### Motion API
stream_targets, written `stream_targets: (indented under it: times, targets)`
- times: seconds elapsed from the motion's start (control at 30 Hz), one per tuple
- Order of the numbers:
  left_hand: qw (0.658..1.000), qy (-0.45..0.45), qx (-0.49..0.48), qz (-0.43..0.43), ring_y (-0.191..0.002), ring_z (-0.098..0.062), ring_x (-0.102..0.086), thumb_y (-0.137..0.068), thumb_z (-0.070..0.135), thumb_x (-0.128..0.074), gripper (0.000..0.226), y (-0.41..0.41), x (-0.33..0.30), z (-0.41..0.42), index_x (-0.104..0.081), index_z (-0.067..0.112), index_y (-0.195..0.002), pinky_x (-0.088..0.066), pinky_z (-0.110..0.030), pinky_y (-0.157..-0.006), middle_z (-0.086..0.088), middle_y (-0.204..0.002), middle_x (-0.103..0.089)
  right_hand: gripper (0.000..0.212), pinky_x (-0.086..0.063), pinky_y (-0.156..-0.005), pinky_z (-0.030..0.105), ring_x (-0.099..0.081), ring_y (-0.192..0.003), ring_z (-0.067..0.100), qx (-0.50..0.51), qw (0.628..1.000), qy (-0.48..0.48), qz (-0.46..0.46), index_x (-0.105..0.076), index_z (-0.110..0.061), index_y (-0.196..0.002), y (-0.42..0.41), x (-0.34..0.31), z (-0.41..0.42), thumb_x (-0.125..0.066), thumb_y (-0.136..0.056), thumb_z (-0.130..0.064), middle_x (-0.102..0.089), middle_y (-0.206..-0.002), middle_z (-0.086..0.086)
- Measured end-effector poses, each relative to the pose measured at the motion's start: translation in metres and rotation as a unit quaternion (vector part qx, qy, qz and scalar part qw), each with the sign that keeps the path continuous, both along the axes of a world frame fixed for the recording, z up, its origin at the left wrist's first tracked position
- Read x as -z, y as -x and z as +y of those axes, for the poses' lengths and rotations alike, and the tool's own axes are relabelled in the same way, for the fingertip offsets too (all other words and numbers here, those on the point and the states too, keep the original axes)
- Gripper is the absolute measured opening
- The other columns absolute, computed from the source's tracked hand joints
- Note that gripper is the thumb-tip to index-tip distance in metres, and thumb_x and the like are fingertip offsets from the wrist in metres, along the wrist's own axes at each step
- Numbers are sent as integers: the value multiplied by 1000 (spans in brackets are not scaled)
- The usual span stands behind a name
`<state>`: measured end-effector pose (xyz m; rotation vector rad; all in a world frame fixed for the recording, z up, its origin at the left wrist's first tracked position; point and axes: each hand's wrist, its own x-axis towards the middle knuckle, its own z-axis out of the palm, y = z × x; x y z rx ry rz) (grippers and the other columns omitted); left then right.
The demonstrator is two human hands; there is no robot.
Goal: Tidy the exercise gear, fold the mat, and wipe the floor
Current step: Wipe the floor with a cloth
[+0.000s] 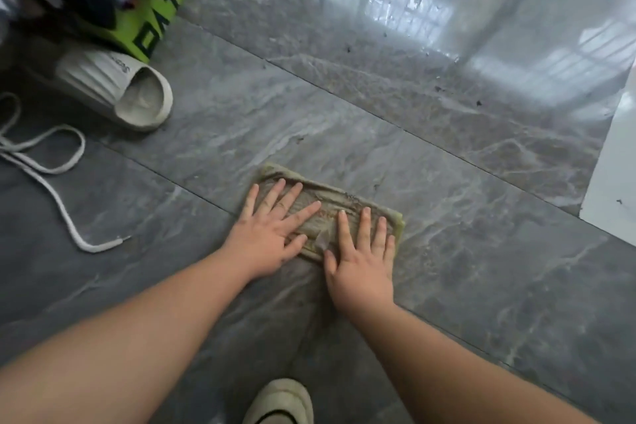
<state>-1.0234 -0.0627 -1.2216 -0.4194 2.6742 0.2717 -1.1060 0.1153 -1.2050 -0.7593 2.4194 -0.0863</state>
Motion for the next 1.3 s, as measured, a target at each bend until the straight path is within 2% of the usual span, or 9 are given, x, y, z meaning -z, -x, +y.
stream_targets:
  times: [0.13,0.33,0.6,0.77,0.9,1.1,1.3]
  targets:
    - [999,0,-37,-14,-148,-21,24,-94,62,-24,66,62,-3,-44,15,56,-146,15,-58,-116,6,-162,22,69,16,-120,49,23,-149,32,-23,1000,-14,-12,11,-41,-154,67,-2,-53,-25,-98,-56,23,-164,2]
    - [998,-16,-60,0,-149,-23,23,-94,59,-28,65,157,-5,-91,8,55,-148,14,-61,-115,5,-163,21,72,7,-122,49,20,-150,32,-56,995,-79,-20,13,-43,-154,172,-6,-112,-31,-99,-55,24,-163,1]
    - [998,-18,-44,-29,-148,-23,25,-94,59,-27,64,185,-5,-107,9,57,-147,18,-60,-113,4,-162,24,76,6,-122,48,21,-150,32,-76,991,-102,-37,14,-45,-153,193,-11,-122,-39,-98,-52,27,-162,0]
    - [996,-8,-72,-60,-147,-26,26,-96,55,-26,65,190,-12,-96,13,52,-148,16,-60,-114,2,-161,26,62,2,-122,49,14,-152,32,-72,990,-86,-90,3,-45,-155,205,-22,-122,-29,-102,-49,17,-166,-1]
    - [992,-20,-101,-72,-147,-30,27,-96,52,-26,67,178,-14,-55,14,47,-150,15,-63,-113,-1,-160,29,61,4,-122,47,15,-152,31,-65,995,-49,-50,4,-42,-156,180,-13,-87,-24,-102,-52,17,-165,2]
    - [995,-33,-34,-87,-143,-32,34,-97,55,-23,68,136,-17,35,21,45,-149,18,-65,-110,-3,-157,35,70,12,-122,45,20,-151,30,-72,997,-4,22,10,-41,-155,121,-4,38,-23,-97,-61,18,-165,3]
    - [994,-53,-8,-96,-141,-34,36,-97,55,-21,70,108,-19,155,26,42,-147,18,-67,-108,-6,-156,38,69,15,-121,40,22,-150,23,-47,998,-22,27,11,-45,-154,97,-5,159,-20,-96,-65,20,-164,-1]
